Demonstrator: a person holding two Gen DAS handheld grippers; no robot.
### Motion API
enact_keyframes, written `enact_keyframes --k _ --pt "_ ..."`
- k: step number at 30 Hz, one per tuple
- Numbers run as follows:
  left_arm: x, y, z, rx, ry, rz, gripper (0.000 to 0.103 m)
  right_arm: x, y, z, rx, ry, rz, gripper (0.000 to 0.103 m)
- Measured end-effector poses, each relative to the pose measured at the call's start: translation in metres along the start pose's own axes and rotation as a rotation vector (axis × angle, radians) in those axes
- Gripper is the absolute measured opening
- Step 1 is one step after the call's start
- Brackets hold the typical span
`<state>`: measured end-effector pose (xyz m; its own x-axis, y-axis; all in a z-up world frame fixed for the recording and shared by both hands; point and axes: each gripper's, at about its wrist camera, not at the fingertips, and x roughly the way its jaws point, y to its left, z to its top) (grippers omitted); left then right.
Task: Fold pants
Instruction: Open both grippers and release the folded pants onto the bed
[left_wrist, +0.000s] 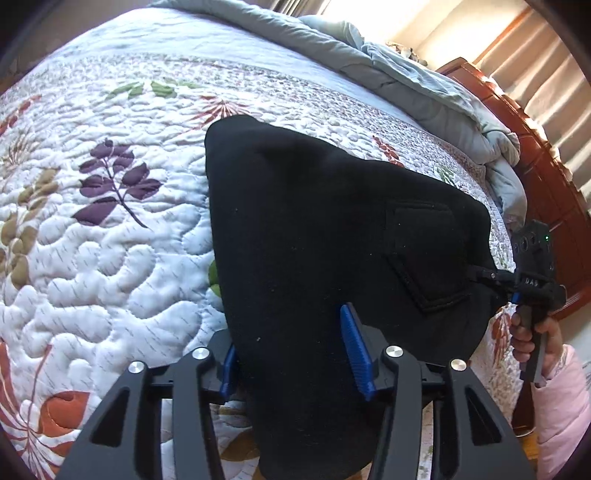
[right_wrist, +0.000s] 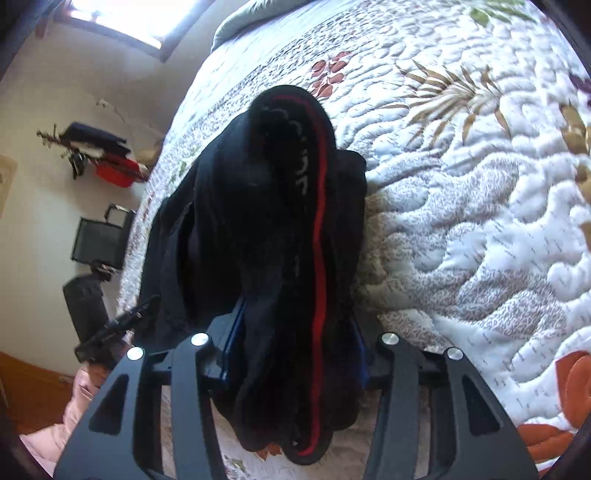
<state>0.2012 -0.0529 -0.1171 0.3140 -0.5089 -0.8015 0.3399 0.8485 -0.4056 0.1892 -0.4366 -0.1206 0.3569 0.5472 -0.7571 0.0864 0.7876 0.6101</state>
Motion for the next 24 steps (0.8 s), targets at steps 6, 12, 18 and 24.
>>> enact_keyframes --k 6,12,18,24 --pt "-0.018 -0.006 -0.009 -0.015 0.008 0.136 0.074 -0.021 0.019 -0.012 -0.047 -0.051 -0.131 0.085" --pt "-0.038 -0.006 -0.042 -0.062 -0.01 0.203 0.086 -0.044 0.025 -0.049 -0.034 -0.109 -0.185 0.085" --pt "-0.059 -0.001 -0.069 -0.088 -0.043 0.221 0.09 -0.048 0.021 -0.082 -0.014 -0.116 -0.25 0.086" --pt "-0.08 -0.014 -0.084 -0.07 -0.042 0.282 0.09 -0.07 0.038 -0.108 0.019 -0.17 -0.232 0.093"
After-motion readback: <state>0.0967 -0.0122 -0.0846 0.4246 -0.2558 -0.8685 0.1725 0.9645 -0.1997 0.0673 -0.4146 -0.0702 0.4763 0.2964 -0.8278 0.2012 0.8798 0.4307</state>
